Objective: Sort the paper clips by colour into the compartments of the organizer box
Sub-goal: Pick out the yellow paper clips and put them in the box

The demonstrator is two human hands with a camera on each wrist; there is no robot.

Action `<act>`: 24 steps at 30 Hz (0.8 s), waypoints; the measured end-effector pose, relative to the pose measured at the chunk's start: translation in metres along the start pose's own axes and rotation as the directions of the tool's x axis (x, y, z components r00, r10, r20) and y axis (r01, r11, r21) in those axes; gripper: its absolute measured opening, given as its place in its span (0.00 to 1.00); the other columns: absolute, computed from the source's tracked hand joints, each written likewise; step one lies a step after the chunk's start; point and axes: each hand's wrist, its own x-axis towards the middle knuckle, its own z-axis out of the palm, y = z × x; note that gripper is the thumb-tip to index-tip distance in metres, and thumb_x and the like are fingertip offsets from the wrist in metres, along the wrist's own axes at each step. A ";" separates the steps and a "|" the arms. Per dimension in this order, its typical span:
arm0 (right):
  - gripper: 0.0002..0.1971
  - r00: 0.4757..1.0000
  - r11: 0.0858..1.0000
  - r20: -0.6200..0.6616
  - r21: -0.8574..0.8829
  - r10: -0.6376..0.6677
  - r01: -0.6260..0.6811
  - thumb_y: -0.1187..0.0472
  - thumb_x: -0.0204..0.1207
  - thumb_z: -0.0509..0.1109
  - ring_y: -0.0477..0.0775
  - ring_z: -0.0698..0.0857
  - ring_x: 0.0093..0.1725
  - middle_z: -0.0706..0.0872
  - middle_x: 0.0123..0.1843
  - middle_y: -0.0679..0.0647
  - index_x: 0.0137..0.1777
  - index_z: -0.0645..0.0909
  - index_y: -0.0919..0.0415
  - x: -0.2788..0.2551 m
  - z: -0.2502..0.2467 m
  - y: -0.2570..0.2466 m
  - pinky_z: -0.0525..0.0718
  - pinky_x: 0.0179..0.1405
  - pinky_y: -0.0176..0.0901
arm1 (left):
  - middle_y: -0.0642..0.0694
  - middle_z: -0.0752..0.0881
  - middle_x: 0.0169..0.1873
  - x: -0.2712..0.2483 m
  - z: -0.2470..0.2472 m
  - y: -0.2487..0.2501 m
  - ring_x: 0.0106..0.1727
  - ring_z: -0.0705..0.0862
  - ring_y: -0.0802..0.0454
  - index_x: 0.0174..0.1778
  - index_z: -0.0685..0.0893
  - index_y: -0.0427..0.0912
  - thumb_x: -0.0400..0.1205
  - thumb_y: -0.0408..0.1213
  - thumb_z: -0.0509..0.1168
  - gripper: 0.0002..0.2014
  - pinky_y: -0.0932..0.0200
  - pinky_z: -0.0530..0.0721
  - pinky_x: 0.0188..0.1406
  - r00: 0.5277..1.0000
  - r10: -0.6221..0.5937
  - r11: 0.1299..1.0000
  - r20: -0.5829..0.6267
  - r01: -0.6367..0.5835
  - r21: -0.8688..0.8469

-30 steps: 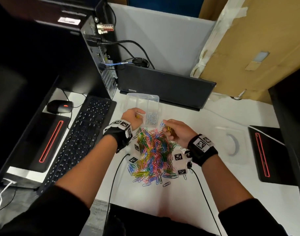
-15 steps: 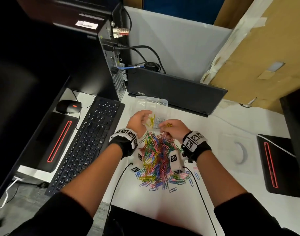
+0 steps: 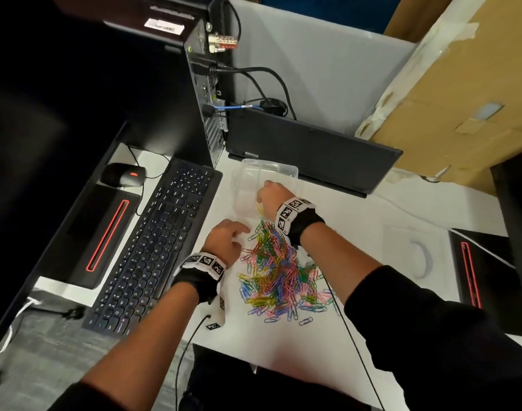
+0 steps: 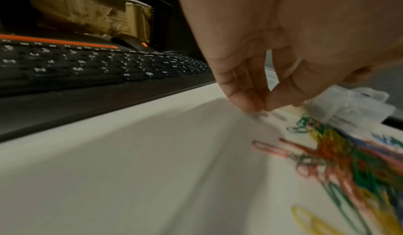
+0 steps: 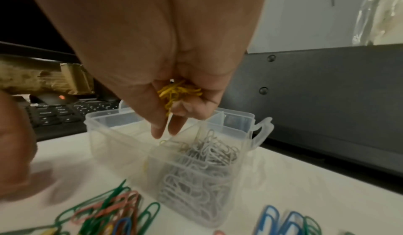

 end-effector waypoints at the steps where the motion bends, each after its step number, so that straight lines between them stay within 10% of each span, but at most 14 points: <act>1: 0.15 1.000 0.999 0.004 -0.037 -0.014 0.014 0.71 0.78 0.65 0.63 0.81 0.62 0.79 0.62 0.62 0.62 0.84 0.65 0.000 0.002 -0.002 0.84 0.60 0.55 | 0.45 0.82 0.50 -0.002 0.003 0.000 0.47 0.82 0.47 0.58 0.87 0.44 0.72 0.20 0.63 0.22 0.65 0.77 0.50 1.000 0.015 1.000 0.000 -0.015 0.018; 7: 0.14 0.999 0.998 0.029 -0.046 -0.041 0.042 0.73 0.73 0.69 0.63 0.86 0.57 0.85 0.58 0.62 0.57 0.87 0.65 0.001 0.006 -0.003 0.86 0.58 0.52 | 0.45 0.81 0.46 -0.005 0.019 0.009 0.46 0.83 0.46 0.62 0.86 0.45 0.78 0.35 0.69 0.16 0.60 0.80 0.48 0.994 0.103 0.993 -0.030 -0.101 0.058; 16: 0.13 0.963 0.936 -0.257 0.351 0.082 0.014 0.69 0.74 0.68 0.40 0.79 0.38 0.83 0.43 0.44 0.42 0.88 0.50 -0.053 0.003 0.024 0.81 0.45 0.36 | 0.51 0.90 0.35 0.009 0.028 0.038 0.40 0.86 0.50 0.38 0.90 0.46 0.73 0.54 0.74 0.14 0.61 0.83 0.44 0.969 -0.222 0.975 -0.105 0.222 -0.008; 24: 0.07 0.998 0.941 -0.043 0.337 0.035 -0.018 0.62 0.71 0.78 0.44 0.81 0.42 0.88 0.45 0.47 0.47 0.91 0.51 -0.107 0.052 0.039 0.83 0.51 0.41 | 0.49 0.92 0.41 0.011 0.034 0.045 0.46 0.89 0.47 0.43 0.93 0.48 0.76 0.47 0.73 0.08 0.61 0.84 0.49 0.974 -0.222 0.975 -0.054 0.222 -0.011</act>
